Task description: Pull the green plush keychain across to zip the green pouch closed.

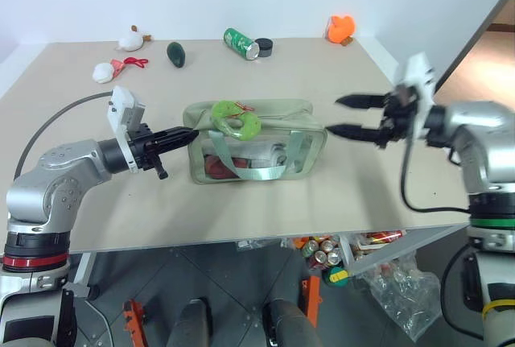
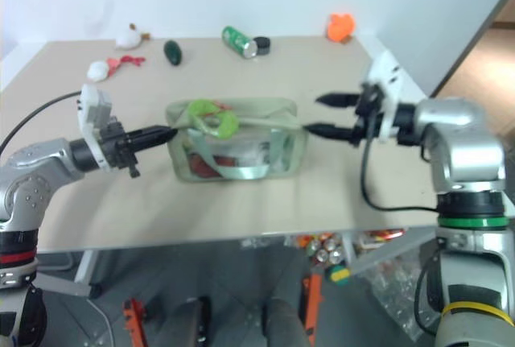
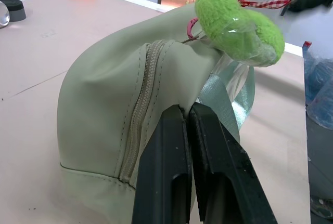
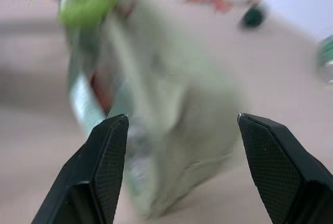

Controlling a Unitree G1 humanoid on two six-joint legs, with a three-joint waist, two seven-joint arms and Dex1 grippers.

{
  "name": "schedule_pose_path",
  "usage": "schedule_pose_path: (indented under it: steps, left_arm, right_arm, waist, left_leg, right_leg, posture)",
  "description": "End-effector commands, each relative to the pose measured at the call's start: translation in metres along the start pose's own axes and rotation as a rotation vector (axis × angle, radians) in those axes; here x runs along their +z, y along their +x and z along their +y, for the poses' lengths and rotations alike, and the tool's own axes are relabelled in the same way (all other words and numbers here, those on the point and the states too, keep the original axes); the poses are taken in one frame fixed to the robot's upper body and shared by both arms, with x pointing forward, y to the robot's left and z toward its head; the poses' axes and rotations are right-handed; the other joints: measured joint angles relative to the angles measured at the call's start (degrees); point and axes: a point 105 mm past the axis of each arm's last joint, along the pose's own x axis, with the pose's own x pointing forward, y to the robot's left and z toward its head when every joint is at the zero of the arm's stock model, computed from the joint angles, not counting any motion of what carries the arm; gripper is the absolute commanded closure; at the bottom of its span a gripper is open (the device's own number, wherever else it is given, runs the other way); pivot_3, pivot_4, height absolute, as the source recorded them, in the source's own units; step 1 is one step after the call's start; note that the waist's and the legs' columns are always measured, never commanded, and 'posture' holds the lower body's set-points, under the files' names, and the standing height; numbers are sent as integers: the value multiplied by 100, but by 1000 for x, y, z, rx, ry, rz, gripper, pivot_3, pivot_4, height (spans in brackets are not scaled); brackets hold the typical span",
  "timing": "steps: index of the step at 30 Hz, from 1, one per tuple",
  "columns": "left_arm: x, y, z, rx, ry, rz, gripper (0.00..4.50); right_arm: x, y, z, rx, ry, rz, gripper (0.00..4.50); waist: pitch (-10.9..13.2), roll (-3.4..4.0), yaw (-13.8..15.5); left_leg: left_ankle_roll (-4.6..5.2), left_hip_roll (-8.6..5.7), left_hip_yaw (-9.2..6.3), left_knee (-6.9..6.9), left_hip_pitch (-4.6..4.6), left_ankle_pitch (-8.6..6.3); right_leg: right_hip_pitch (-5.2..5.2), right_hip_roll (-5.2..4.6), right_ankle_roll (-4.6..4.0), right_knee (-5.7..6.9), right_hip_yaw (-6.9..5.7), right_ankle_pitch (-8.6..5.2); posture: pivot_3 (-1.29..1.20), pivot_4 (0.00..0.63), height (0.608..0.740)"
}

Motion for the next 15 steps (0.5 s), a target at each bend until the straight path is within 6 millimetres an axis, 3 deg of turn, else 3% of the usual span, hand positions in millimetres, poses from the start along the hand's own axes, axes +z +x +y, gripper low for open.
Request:
schedule_pose_path:
  steps: [1, 6, 10, 15]
  left_arm:
    - [-13, 4, -5, -25, -25, 49, 4500]
    - [-13, 5, -4, -24, -24, 48, 4500]
    - [-11, 5, -2, -18, -20, 40, 4500]
    - [-8, 5, -1, -15, -16, 30, 4500]
  right_arm:
    - [45, 5, 16, 48, -139, -111, 1032]
    - [45, 41, 46, 127, -273, -72, 1032]
    - [39, 85, 59, 76, -527, -21, 1032]
    - [38, 103, 68, 54, -754, -36, 1032]
  waist:
    - [-1, 1, -1]
    - [-3, -3, -3]
    - [-5, -4, -3]
    - [-5, -5, 33]
  left_leg:
    - [0, 2, -1, 0, 2, 0]
    - [0, 0, -1, 2, 2, 0]
    - [0, 0, 0, 4, 1, 0]
    - [0, -4, 0, 3, -7, 0]
  right_leg:
    - [0, 2, -1, 0, -1, -1]
    - [3, -1, -3, 0, -1, -2]
    - [2, -2, -3, 0, -1, -2]
    - [-1, -6, 1, -3, -3, -4]
  posture:
    - [0, 150, 740]
    - [0, 150, 740]
    - [0, 150, 740]
    - [0, 150, 740]
